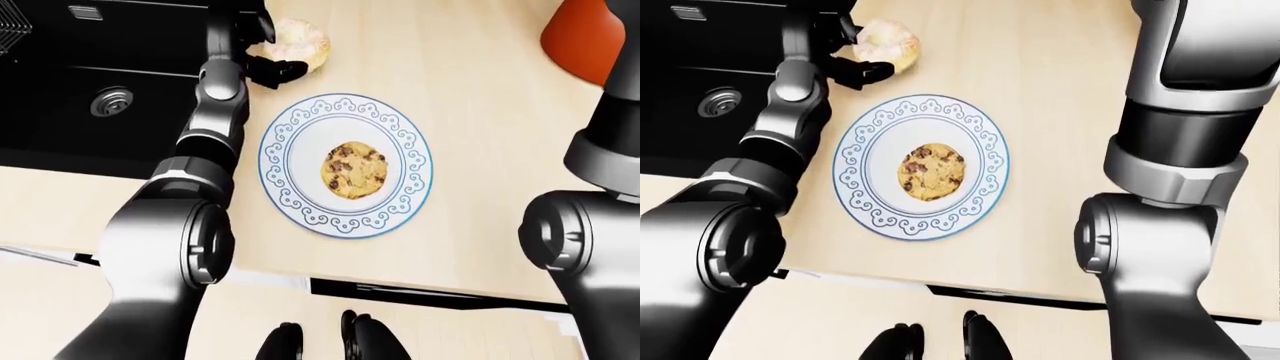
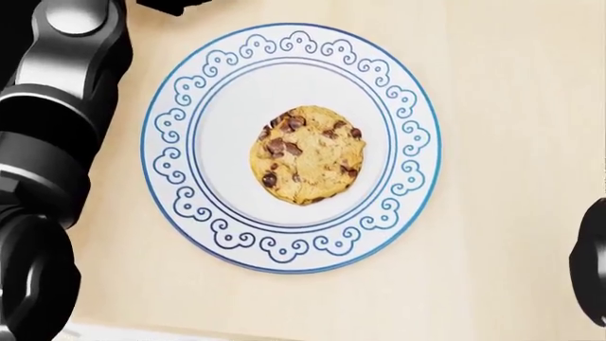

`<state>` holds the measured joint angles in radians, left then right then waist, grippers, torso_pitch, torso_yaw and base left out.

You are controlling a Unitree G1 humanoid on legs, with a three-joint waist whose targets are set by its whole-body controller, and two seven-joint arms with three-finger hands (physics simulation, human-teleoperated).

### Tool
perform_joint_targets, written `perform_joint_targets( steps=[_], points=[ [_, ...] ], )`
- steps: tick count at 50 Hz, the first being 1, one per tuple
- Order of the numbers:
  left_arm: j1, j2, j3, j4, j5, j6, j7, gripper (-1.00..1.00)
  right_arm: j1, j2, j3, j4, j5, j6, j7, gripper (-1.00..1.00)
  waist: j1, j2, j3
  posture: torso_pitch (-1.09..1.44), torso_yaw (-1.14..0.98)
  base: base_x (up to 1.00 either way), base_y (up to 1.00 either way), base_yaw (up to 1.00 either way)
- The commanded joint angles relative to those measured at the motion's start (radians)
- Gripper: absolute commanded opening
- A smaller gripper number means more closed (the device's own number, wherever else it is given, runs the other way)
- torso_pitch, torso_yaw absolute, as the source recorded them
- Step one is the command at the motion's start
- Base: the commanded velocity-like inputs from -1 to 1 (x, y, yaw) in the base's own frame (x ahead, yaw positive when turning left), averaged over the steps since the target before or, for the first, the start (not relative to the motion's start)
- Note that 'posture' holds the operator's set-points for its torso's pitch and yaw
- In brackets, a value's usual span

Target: Place the pastries on the plates.

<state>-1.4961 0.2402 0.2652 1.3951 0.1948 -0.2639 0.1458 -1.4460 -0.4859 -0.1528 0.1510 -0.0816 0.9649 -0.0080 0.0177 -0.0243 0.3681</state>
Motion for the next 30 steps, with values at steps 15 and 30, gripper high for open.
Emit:
perform_joint_targets(
  steps=[15, 30],
  points=[
    [-0.072, 0.028, -0.007, -0.050, -0.029, -0.032, -0.016, -1.00, -0.027, -0.004, -0.009, -0.048, -0.002, -0.024, -0.001, 1.00, 0.001, -0.001, -0.100, 0.35, 0.00, 0.00, 0.00, 0.00],
    [-0.113, 0.046, -0.019, -0.062, -0.067, -0.010, -0.053, -1.00, -0.036, -0.011, -0.002, -0.044, -0.003, -0.037, 0.017, 1.00, -0.002, 0.005, -0.201, 0.20, 0.00, 0.00, 0.00, 0.00]
  ],
)
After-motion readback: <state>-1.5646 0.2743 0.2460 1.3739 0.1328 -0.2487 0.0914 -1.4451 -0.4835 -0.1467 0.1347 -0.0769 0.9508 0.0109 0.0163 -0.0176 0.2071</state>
